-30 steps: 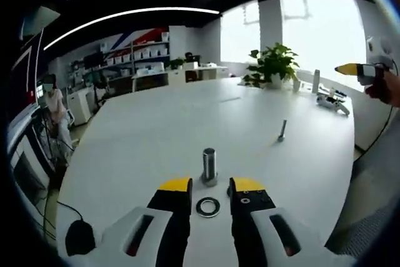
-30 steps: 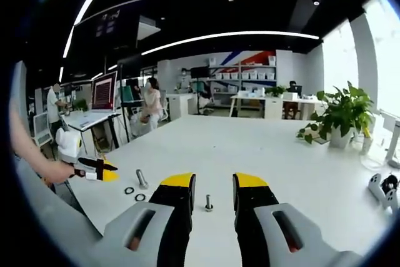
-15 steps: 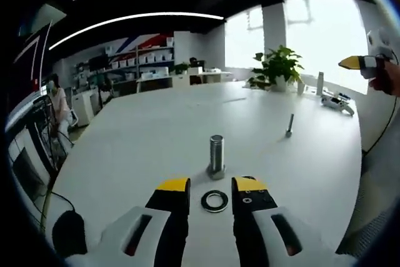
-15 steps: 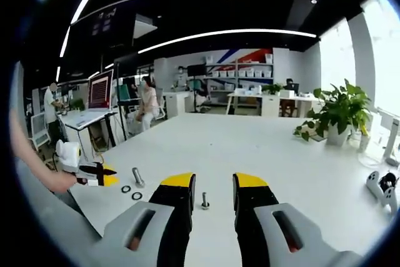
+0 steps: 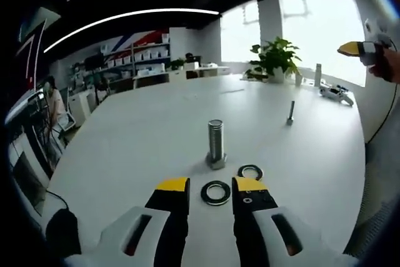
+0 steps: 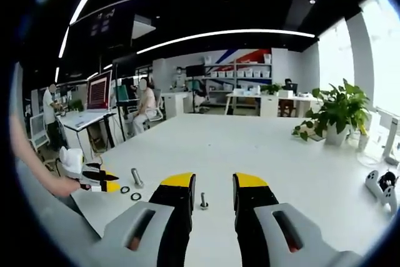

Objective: Place the washer onto the threaded stud by aligning its center hole with the stud, sliding it down to the base, and recovering from edge contact or off-axis alignment until the washer reaches the visible bottom stop.

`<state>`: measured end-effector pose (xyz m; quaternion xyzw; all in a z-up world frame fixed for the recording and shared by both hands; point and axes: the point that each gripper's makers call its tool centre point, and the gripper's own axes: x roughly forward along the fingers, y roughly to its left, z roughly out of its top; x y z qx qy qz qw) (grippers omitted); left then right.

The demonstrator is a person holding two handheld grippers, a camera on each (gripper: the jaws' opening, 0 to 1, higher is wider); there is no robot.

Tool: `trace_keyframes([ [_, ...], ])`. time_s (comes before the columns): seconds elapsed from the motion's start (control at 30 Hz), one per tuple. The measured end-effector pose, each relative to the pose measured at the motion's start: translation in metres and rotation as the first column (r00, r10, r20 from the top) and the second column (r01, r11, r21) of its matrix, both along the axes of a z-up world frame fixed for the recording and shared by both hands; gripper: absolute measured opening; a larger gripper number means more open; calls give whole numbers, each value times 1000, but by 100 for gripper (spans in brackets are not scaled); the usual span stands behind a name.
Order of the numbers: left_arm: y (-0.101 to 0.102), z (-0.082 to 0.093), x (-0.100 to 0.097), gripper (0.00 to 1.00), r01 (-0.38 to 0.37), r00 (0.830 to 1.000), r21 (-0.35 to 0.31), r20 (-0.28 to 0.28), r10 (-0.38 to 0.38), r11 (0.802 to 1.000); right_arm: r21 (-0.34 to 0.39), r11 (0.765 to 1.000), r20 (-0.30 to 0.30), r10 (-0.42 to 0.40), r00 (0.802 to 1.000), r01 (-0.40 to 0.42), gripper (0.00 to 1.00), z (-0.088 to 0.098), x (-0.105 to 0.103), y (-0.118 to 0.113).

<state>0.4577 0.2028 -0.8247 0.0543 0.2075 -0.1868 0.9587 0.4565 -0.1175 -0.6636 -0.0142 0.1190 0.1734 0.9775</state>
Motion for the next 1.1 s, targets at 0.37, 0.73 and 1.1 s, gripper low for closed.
trace_keyframes([
  [0.37,-2,-15,-3,25,19,1000,32,-22,-19,999,5,1000,0,-4,1000,4,26,0,0,-1],
  [0.73,-1,-25,4,23,25,1000,28,-13,-25,999,11,1000,1,-13,1000,13,26,0,2,-5],
  [1.1,-4,-28,12,22,23,1000,-15,10,-23,1000,6,1000,-15,-12,1000,12,26,-4,1,-5],
])
